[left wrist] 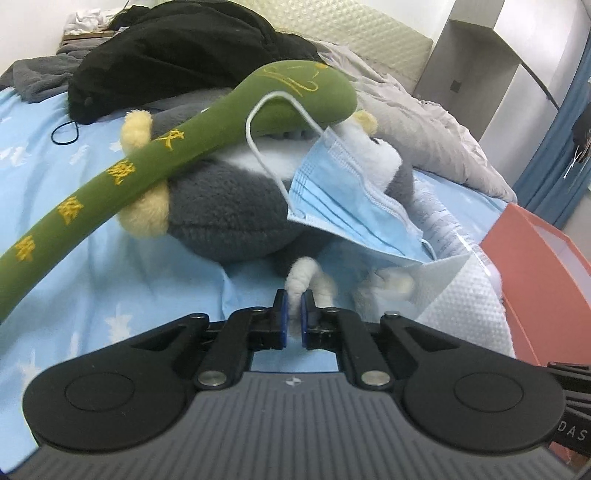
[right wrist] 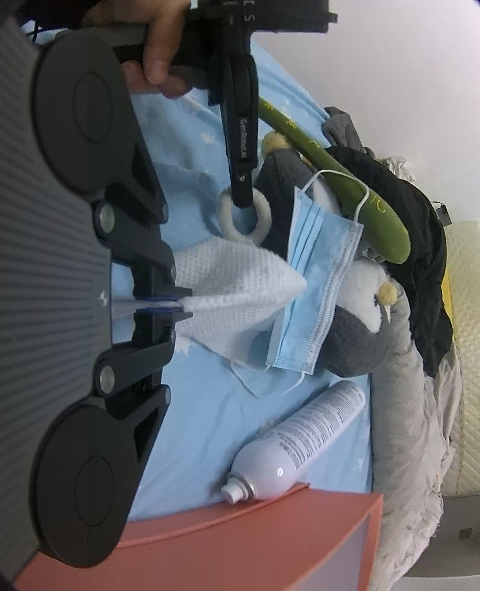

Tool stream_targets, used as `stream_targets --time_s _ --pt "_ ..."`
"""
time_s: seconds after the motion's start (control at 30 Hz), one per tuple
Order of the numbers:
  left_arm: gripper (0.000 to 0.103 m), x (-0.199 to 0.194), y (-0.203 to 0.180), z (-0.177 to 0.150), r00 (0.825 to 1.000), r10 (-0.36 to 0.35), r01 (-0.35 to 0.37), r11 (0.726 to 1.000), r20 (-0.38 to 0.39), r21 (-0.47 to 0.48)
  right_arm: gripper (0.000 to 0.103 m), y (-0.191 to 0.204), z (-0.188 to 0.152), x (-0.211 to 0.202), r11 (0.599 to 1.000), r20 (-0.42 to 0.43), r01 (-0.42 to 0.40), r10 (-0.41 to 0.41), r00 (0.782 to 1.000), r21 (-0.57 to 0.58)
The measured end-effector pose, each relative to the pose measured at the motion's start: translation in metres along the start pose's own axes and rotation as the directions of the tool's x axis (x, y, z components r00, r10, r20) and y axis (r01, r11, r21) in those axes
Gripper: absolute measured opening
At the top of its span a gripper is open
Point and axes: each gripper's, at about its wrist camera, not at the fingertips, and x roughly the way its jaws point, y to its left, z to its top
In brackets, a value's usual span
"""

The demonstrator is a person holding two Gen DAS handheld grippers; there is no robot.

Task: Organize soft objects
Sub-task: 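Grasp the white wipe with the right tool while the left tool reaches toward the mask, then lift the white wipe with the right tool while the left tool lifts a small white fluffy item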

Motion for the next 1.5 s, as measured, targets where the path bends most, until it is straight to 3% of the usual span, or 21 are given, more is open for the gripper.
stream_targets --time_s 0.4,1.07,1.5 --pt "0.008 -0.067 -0.009 -0.033 1.000 -0.020 0.019 0.999 -0.023 -0.049 0.007 0.009 -0.027 -0.051 1.000 -0.022 0.019 -0.019 1.000 -0.001" --pt "0.008 -0.138 -0.056 -0.076 0.995 -0.020 0.021 1.000 -0.094 0.007 0.007 0.010 -0.062 -0.117 0.995 -0.035 0.043 -0.040 0.999 0.085" --pt "0.008 -0.182 -0.087 -0.054 0.997 -0.046 0.049 0.998 -0.062 0.038 0.007 0.012 -0.043 -0.150 0.991 -0.023 0.084 -0.082 0.996 0.102"
